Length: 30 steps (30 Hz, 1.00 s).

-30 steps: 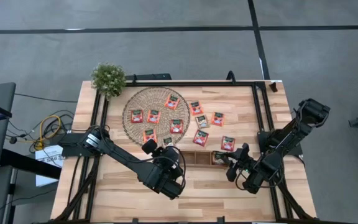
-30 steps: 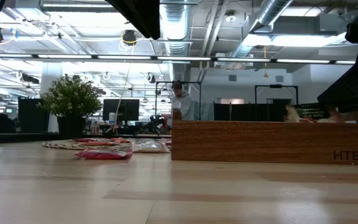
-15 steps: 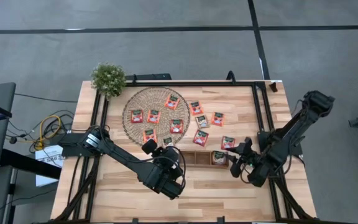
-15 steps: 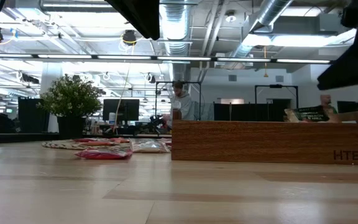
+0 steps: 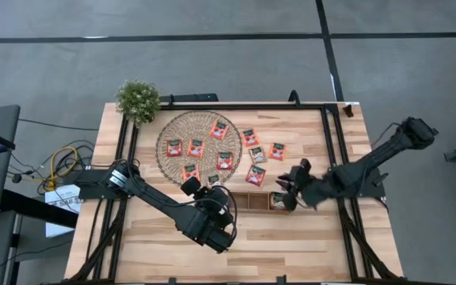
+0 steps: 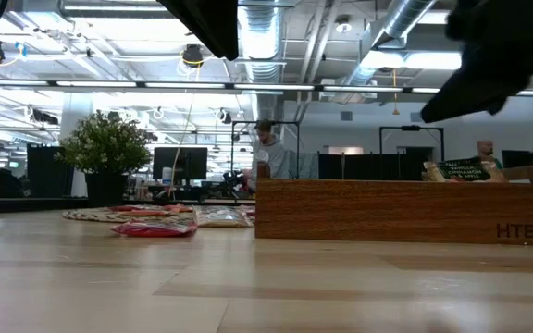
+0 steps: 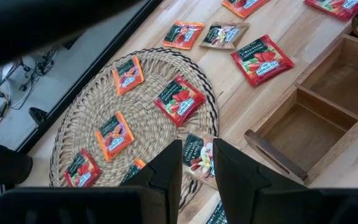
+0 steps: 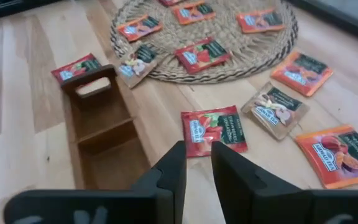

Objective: Pick & Place Tea
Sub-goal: Put the top brown tea bag into the right slot of the wooden organizer

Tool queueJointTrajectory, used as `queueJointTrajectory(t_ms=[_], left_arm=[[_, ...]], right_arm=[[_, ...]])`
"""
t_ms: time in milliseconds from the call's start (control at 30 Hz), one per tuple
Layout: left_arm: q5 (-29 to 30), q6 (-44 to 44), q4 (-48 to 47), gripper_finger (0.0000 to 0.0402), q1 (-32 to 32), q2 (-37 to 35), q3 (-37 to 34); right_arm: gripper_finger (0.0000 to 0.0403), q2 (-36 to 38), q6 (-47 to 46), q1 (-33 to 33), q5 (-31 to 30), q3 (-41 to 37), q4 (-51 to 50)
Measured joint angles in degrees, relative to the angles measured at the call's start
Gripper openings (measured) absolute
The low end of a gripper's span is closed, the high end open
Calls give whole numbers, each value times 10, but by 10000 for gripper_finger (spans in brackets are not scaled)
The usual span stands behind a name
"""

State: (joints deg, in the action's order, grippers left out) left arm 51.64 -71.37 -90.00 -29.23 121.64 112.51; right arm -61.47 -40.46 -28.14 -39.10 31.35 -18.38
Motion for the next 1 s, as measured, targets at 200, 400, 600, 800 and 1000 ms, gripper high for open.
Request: queueJointTrajectory(t_ms=[200, 400, 600, 800, 1000], left_arm=[[-2, -27, 0, 82, 5, -1, 0], [-3, -12, 1, 82, 22, -17, -6], [-4, -13, 0, 82, 50, -65, -79], [-9, -28, 25, 82, 72, -159, -208], [-9, -22, 136, 82, 84, -290, -363]], right_arm=[[78, 22, 81, 144, 166, 0, 33], [88, 22, 147, 255, 252, 15, 52], [87, 22, 230, 319, 286, 57, 53], [87, 22, 260, 353, 304, 81, 52], [87, 5, 278, 388, 366, 87, 54]])
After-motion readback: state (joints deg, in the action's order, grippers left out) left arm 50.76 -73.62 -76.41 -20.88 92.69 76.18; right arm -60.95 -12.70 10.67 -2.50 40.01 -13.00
